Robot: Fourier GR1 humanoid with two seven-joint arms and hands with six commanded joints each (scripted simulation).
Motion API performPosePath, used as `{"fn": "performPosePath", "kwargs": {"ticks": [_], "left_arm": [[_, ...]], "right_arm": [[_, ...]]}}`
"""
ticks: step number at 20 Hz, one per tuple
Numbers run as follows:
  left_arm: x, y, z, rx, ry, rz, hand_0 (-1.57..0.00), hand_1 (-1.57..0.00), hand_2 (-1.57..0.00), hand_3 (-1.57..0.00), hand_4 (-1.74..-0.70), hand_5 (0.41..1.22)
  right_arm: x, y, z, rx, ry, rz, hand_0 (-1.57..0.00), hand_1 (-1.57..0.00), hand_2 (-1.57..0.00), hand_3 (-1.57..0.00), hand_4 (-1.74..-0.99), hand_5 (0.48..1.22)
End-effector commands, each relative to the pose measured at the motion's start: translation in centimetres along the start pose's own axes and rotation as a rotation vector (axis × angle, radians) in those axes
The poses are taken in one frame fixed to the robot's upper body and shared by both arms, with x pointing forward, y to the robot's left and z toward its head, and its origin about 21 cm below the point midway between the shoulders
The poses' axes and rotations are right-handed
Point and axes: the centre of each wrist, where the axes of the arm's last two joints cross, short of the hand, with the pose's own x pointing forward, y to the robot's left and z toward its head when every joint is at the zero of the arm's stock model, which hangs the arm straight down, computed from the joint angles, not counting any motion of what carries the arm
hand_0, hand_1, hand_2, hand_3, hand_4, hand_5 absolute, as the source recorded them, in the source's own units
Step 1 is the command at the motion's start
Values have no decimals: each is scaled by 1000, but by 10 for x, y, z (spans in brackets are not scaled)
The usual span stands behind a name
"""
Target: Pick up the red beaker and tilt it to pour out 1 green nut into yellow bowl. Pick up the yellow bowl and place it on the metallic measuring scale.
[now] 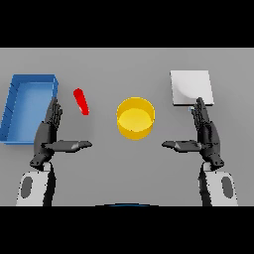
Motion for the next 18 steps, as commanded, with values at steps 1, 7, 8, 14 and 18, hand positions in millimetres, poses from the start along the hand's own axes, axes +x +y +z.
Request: {"fn": "performPosePath", "kwargs": {"ticks": [1,7,8,14,18], "left_arm": [[0,0,-1,2,2,0,1,1,1,1,-1204,652],[6,3,-5,-25,-9,-76,1,1,1,1,-1204,652],[9,4,1,-48,-22,-123,1,1,1,1,-1207,649],[19,3,9,-94,-19,-192,1,1,1,1,-1230,662],[12,-6,-7,-128,23,-191,1,1,1,1,-1301,702]], "right_arm": [[0,0,0,-1,0,-1,1,1,1,1,-1245,681],[4,-2,6,16,-86,139,1,1,1,1,-1245,681],[6,0,15,32,-132,225,1,1,1,1,-1242,678],[14,9,27,53,-137,311,1,1,1,1,-1245,681],[13,4,30,73,-148,259,1,1,1,1,-1275,680]]}}
